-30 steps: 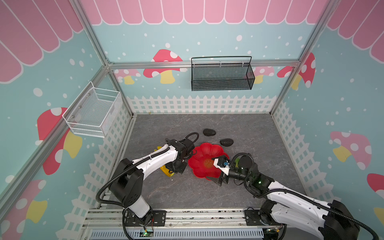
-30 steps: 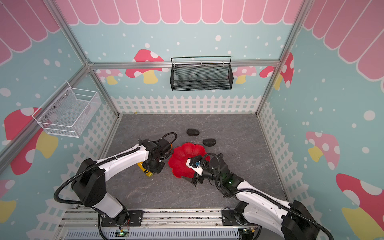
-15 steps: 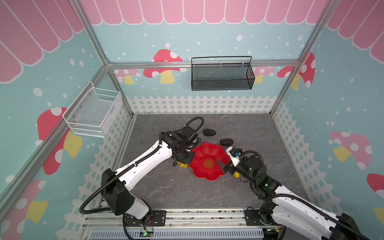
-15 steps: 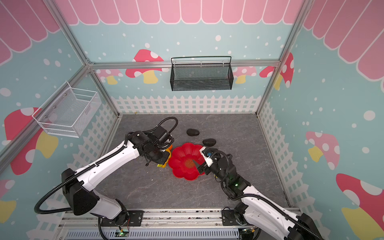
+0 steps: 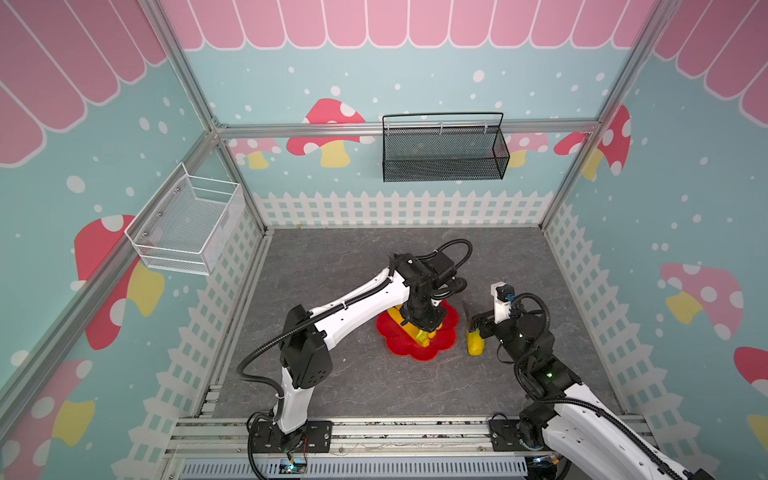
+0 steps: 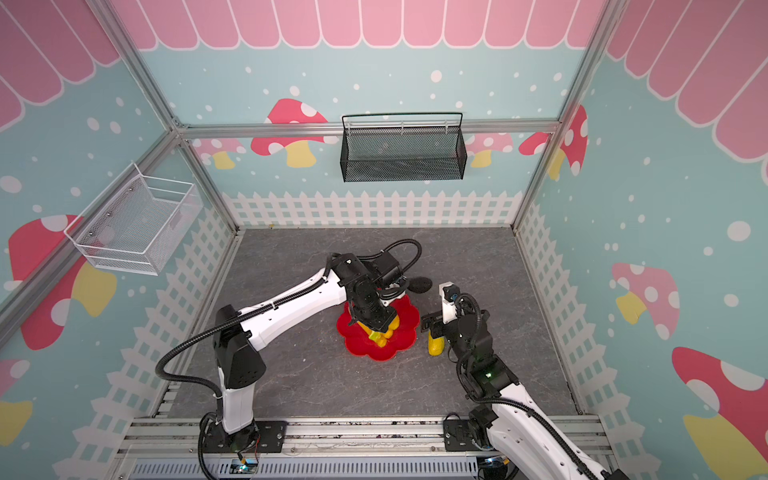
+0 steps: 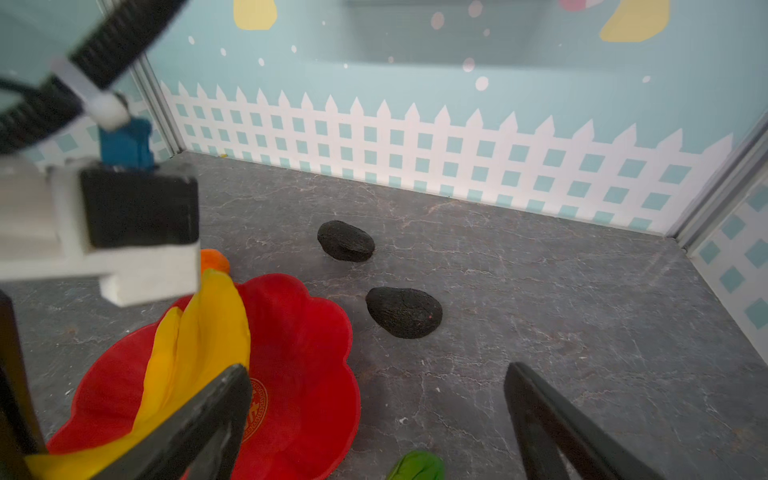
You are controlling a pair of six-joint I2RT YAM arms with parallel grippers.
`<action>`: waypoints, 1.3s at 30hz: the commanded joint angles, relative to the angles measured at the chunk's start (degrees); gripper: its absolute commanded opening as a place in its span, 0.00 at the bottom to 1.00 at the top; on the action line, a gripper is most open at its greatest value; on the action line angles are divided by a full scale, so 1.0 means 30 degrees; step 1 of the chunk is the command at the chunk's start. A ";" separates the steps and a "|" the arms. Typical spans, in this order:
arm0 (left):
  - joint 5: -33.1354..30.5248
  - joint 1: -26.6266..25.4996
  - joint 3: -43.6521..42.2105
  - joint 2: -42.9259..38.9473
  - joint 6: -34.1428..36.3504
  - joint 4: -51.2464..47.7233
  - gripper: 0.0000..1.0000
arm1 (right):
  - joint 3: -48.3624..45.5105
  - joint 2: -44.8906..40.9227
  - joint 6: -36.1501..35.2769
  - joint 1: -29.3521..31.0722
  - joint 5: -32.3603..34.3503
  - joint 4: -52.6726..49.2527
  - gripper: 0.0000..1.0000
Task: Place and organize the fake fruits in the fruit bowl
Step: 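Lift the banana bunch with the left gripper and lower it into the red bowl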
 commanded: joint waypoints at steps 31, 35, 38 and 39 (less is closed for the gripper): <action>-0.2323 0.0063 0.2581 0.1231 0.0702 0.0715 0.51 | -0.0524 0.0718 0.1158 -0.1191 0.0797 -0.0050 0.98; -0.4387 0.0923 0.3318 0.1195 0.1574 0.2063 0.58 | -0.0728 0.0629 0.1630 -0.1862 -0.0228 0.0280 0.98; -0.3361 0.2054 0.5359 0.2570 0.3234 0.3755 0.60 | -0.1069 0.0359 0.2086 -0.2529 -0.1219 0.0622 0.98; -0.3163 0.2213 0.6253 0.3223 0.3866 0.4058 0.62 | -0.1221 0.0269 0.2264 -0.2783 -0.1668 0.0852 0.98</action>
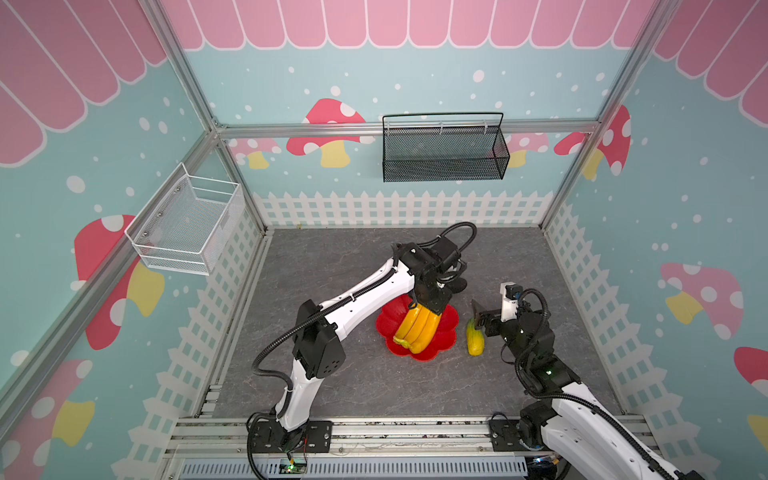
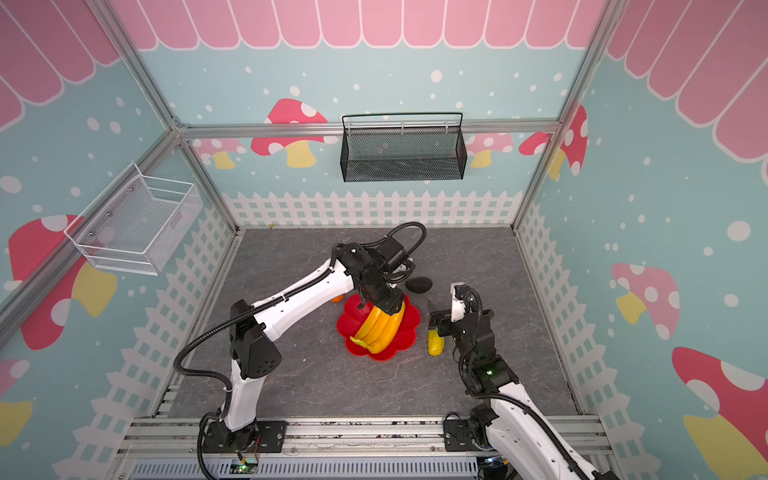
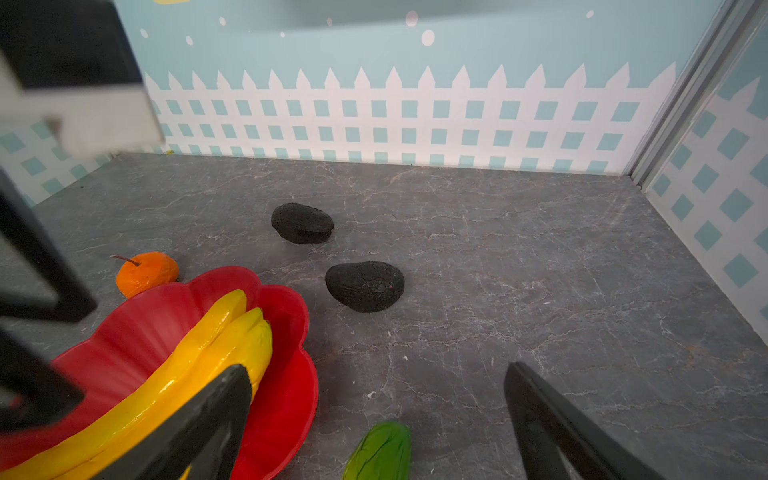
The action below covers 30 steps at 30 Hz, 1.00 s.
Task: Place and organize the fake fruits in the fruit bowl
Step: 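Lift the banana bunch with the left gripper and lower it into the red bowl, then reach the left gripper to the farther avocado and grasp it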
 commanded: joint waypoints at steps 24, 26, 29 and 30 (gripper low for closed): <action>0.1082 0.1522 0.8936 1.0698 0.8529 0.6090 0.87 | -0.2260 0.2193 0.3608 -0.4861 -1.0505 0.6311 0.98; 0.1002 0.1528 0.8975 1.1006 0.8450 0.6524 0.87 | -0.2231 0.2262 0.3577 -0.4872 -1.0480 0.6315 0.98; 0.1120 0.1530 0.9196 1.1446 0.8311 0.6849 0.86 | -0.2241 0.2408 0.3504 -0.4856 -1.0430 0.6300 0.98; 0.1167 0.1508 0.9239 1.1593 0.8232 0.6842 0.86 | -0.2236 0.2440 0.3482 -0.4875 -1.0362 0.6300 0.98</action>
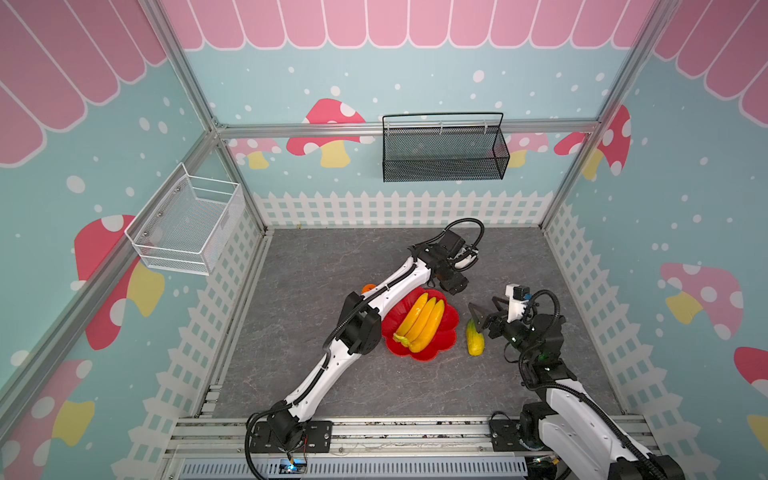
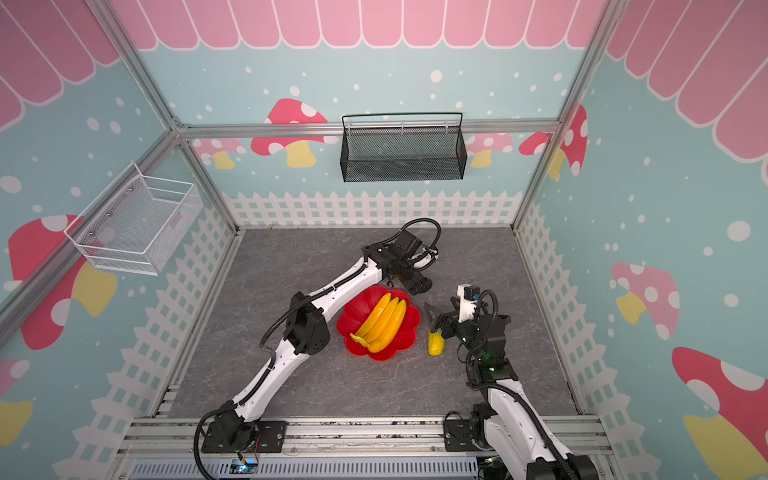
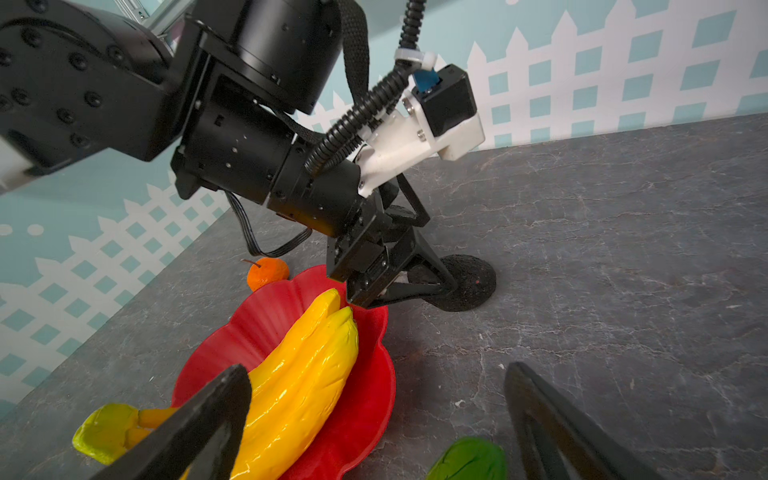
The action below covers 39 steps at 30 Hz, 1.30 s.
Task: Place and organize the fake fruits in the fruit bowl
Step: 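Reach the left gripper to the farther avocado and grasp it, then carry the avocado with the left gripper and place it in the bowl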
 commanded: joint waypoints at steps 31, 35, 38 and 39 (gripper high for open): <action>-0.1094 0.0746 -0.3022 -0.3061 -0.4257 0.4847 0.31 | -0.0314 0.0173 -0.0599 -0.0139 -0.0222 0.0773 0.98; -0.3356 0.0904 -0.8368 -0.6939 -0.5767 0.4731 0.29 | -0.0720 0.0314 -0.0427 -0.0094 -0.1438 0.2230 0.98; -0.4170 0.1157 -1.2796 -0.9795 -0.7539 0.4862 0.28 | -0.0890 0.0761 -0.0113 0.0013 -0.2609 0.3534 0.98; -0.4438 0.1199 -1.4315 -1.0819 -0.7948 0.5108 0.28 | -0.0830 0.0988 -0.0126 0.0159 -0.2926 0.3729 0.98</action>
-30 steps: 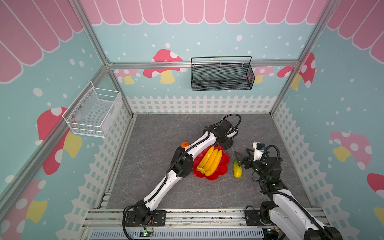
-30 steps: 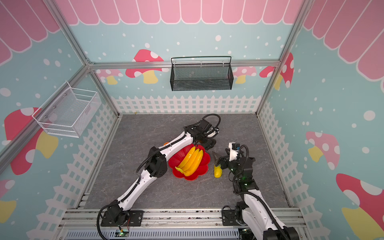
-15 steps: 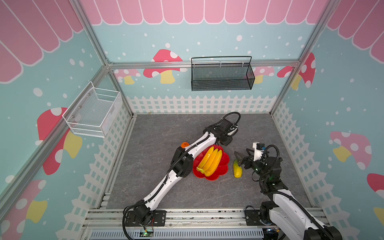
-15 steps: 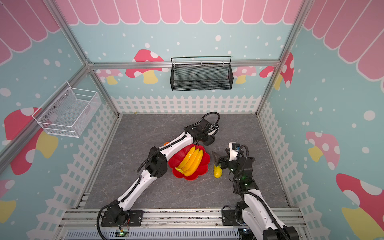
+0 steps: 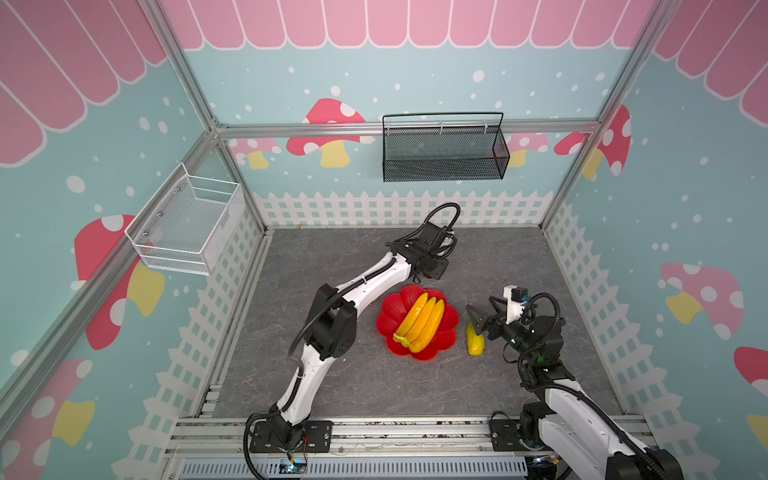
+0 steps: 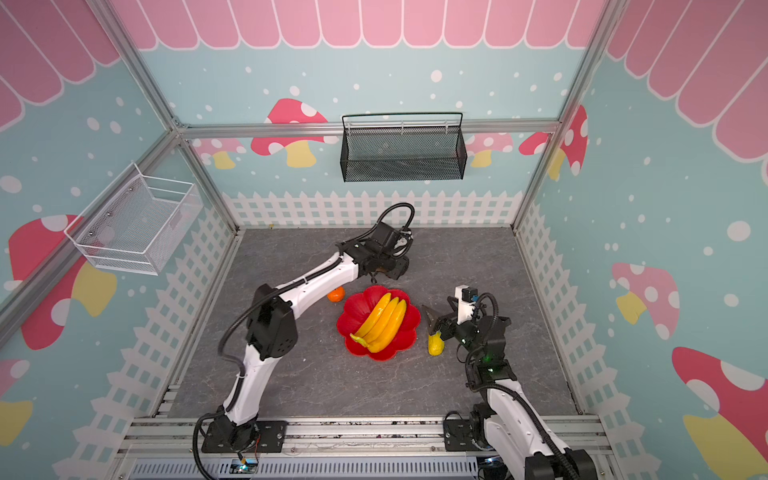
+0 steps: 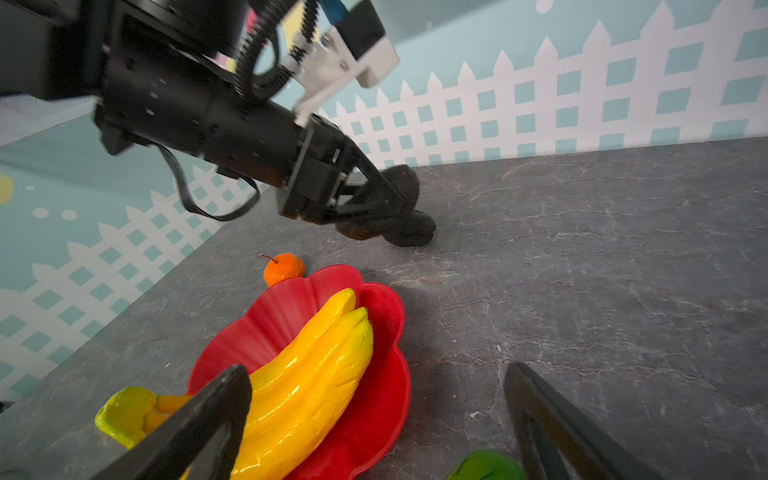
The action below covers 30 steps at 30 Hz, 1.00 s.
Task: Place and organize the fake fruits in the fruit bowl
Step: 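Carry the avocado with the left gripper and place it in the bowl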
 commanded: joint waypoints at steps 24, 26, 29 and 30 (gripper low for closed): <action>-0.0422 0.0341 -0.9208 -0.3230 -0.4203 -0.0023 0.32 | 0.0293 0.1144 -0.0633 0.1422 -0.1152 0.1295 0.98; -0.0428 0.0241 -0.9221 -0.3158 -0.4288 -0.0015 0.33 | 0.0313 0.1224 -0.0633 0.1439 -0.1181 0.1302 0.98; -0.0430 0.0108 -0.9360 -0.3206 -0.4321 0.0140 0.38 | 0.0334 0.1298 -0.0662 0.1423 -0.1123 0.1301 0.98; -0.0470 0.0068 -0.9354 -0.3270 -0.4321 0.0137 0.41 | 0.0323 0.1329 -0.0662 0.1421 -0.1101 0.1298 0.98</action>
